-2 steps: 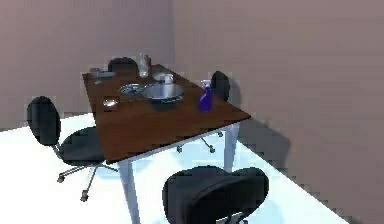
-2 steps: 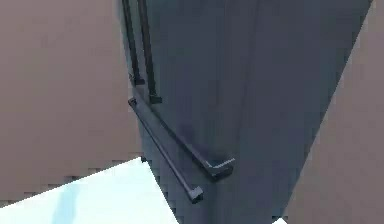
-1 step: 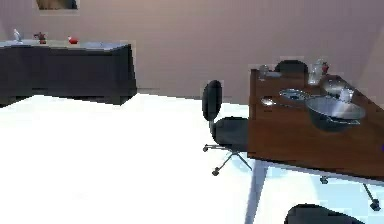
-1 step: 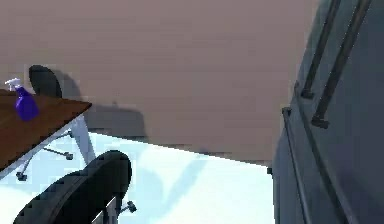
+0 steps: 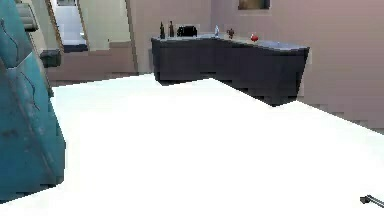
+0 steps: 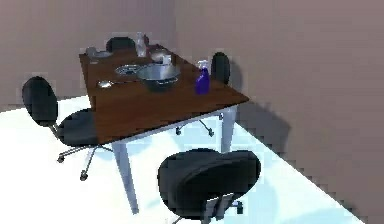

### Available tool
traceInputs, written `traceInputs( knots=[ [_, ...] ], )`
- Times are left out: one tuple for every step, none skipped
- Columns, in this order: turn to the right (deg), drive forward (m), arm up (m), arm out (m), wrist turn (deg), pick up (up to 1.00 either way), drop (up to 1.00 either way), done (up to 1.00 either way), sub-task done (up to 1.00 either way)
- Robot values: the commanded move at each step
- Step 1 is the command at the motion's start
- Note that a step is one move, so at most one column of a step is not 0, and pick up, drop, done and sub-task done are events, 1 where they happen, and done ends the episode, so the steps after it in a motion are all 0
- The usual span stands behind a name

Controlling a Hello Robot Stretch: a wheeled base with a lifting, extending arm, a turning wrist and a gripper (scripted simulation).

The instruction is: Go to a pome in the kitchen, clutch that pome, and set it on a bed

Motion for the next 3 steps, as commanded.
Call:
traceInputs(
  knots=[
    [-18.0, 0.0, 0.0, 0.0, 0.0, 0.0, 0.0, 0.0, 0.0],
    [0.0, 1.0, 0.0, 0.0, 0.0, 0.0, 0.0, 0.0, 0.0],
    [0.0, 0.6, 0.0, 0.0, 0.0, 0.0, 0.0, 0.0, 0.0]
  ],
)
